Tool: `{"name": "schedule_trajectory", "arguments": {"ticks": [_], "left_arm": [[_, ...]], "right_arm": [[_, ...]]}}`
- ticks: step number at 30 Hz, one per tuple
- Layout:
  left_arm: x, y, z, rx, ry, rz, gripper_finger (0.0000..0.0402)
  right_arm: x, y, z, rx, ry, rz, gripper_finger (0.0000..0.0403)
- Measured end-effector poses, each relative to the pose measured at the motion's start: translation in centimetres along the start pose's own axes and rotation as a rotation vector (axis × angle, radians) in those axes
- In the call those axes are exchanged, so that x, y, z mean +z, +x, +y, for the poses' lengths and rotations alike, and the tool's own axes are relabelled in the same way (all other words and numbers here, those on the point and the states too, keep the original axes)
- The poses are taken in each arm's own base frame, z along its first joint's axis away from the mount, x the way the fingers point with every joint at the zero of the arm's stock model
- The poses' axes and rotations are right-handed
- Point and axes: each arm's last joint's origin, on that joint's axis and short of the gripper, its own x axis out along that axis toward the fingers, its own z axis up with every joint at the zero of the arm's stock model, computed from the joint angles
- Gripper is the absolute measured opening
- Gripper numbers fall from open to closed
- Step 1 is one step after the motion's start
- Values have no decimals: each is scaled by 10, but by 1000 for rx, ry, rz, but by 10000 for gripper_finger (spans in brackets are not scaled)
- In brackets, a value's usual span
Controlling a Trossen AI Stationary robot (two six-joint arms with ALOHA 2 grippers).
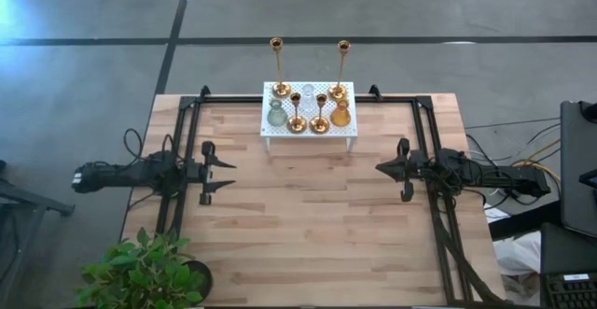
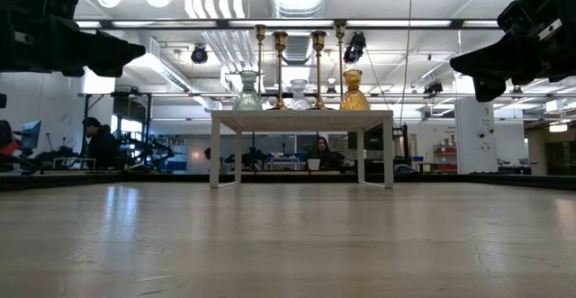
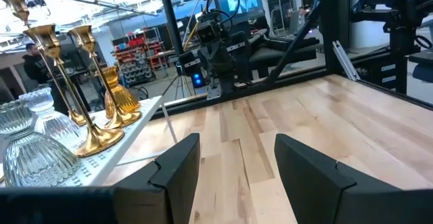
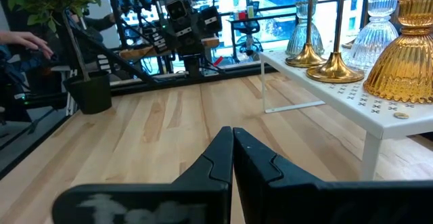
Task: Pick & Place candle stick holders
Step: Return to Home Position
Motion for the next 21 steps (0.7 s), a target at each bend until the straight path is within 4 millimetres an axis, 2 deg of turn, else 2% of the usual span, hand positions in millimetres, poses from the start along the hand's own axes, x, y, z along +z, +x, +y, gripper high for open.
{"name": "schedule_trajectory", "arguments": {"ticks": [4,14,21], "left_arm": [[0,0,0,0,-16,0,197],[0,0,0,0,-310,-1,197],[1,0,0,0,-314,-7,197]], "right_arm": [[0,0,0,0,0,0,8],[0,0,0,0,0,0,8],[0,0,0,0,0,0,8]]}}
